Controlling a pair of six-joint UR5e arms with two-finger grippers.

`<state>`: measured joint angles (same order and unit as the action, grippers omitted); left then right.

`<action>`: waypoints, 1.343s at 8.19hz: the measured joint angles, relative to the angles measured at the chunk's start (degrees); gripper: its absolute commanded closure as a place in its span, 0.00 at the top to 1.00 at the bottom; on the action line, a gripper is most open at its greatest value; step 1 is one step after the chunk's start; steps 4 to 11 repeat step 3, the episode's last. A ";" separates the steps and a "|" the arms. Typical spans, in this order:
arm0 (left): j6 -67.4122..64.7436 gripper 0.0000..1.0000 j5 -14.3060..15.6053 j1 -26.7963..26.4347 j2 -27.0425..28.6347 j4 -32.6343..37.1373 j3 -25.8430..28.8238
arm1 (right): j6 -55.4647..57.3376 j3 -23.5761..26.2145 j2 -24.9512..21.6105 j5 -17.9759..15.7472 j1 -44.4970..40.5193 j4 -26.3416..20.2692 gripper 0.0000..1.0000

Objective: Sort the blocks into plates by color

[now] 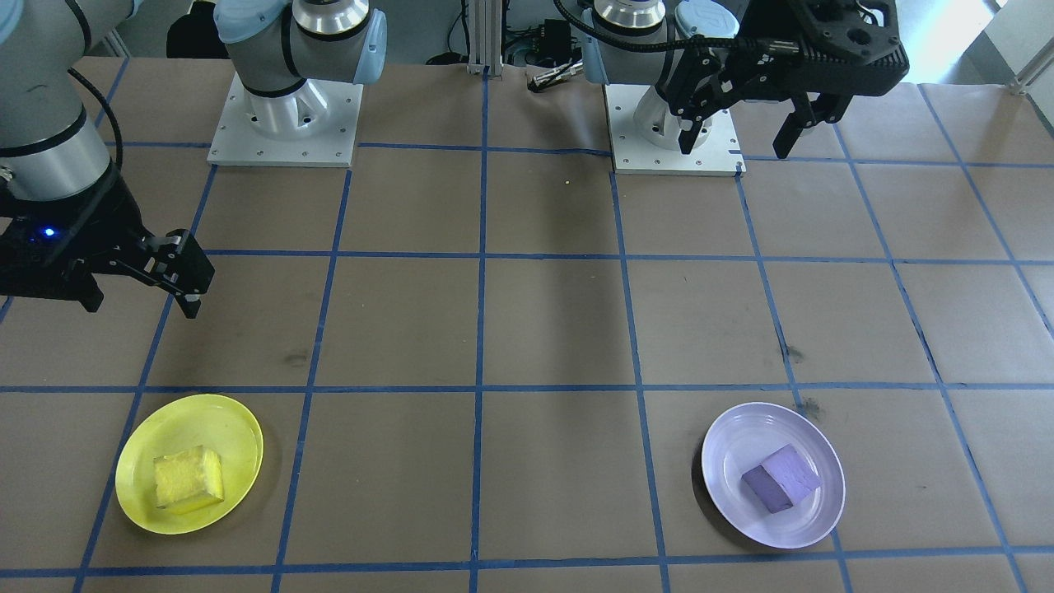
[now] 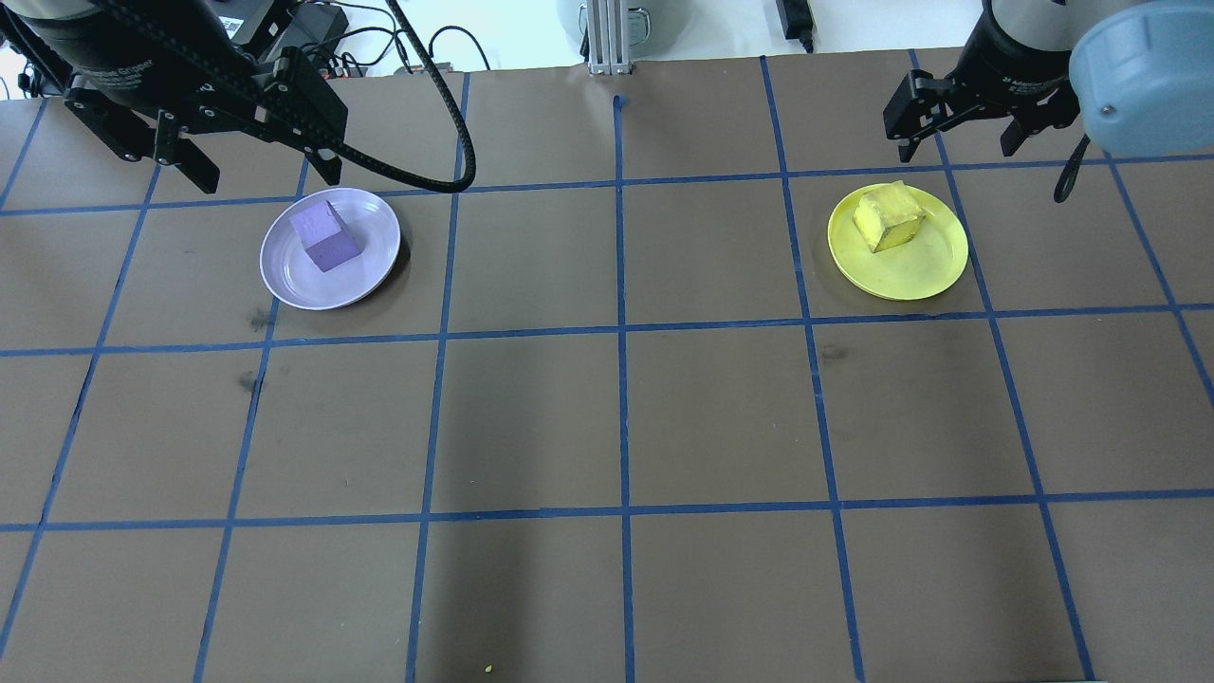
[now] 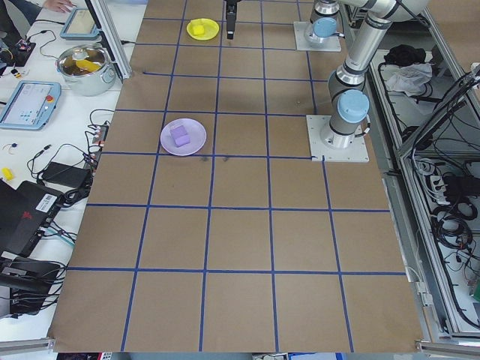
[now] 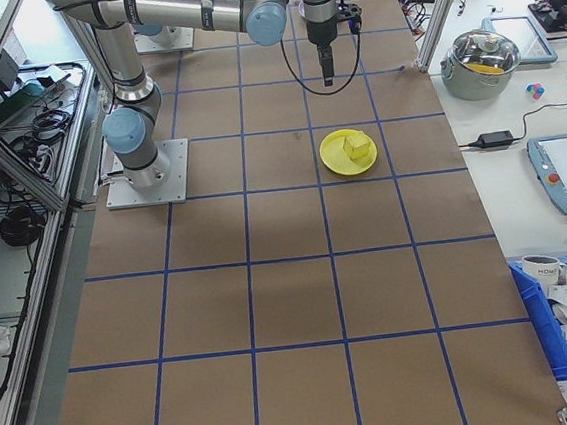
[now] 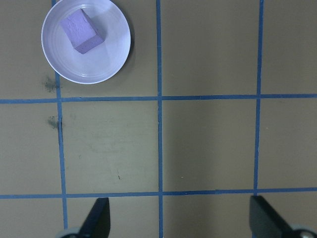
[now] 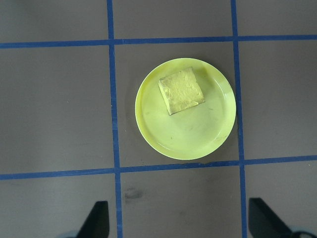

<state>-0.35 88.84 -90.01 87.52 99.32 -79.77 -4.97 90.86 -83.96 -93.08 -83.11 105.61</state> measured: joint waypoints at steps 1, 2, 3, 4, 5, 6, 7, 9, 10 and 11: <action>0.00 1.00 0.04 -0.03 -0.14 0.00 -0.01 | 0.03 0.27 0.10 -0.44 -0.01 -0.26 1.00; 0.00 1.00 0.07 -0.05 -0.44 -0.01 -0.03 | 0.02 0.37 -0.04 -0.70 -0.03 -0.75 1.00; 0.05 1.00 0.09 -0.07 -0.77 -0.04 -0.03 | -0.01 0.30 -0.27 -0.86 -0.04 -1.42 1.00; 0.05 1.00 0.09 -0.07 -0.77 -0.04 -0.03 | -0.01 0.30 -0.27 -0.86 -0.04 -1.42 1.00; 0.05 1.00 0.09 -0.07 -0.77 -0.04 -0.03 | -0.01 0.30 -0.27 -0.86 -0.04 -1.42 1.00; 0.05 1.00 0.09 -0.07 -0.77 -0.04 -0.03 | -0.01 0.30 -0.27 -0.86 -0.04 -1.42 1.00; 0.05 1.00 0.09 -0.07 -0.77 -0.04 -0.03 | -0.01 0.30 -0.27 -0.86 -0.04 -1.42 1.00; 0.05 1.00 0.09 -0.07 -0.77 -0.04 -0.03 | -0.01 0.30 -0.27 -0.86 -0.04 -1.42 1.00; 0.05 1.00 0.09 -0.07 -0.77 -0.04 -0.03 | -0.01 0.30 -0.27 -0.86 -0.04 -1.42 1.00; 0.05 1.00 0.09 -0.07 -0.77 -0.04 -0.03 | -0.01 0.30 -0.27 -0.86 -0.04 -1.42 1.00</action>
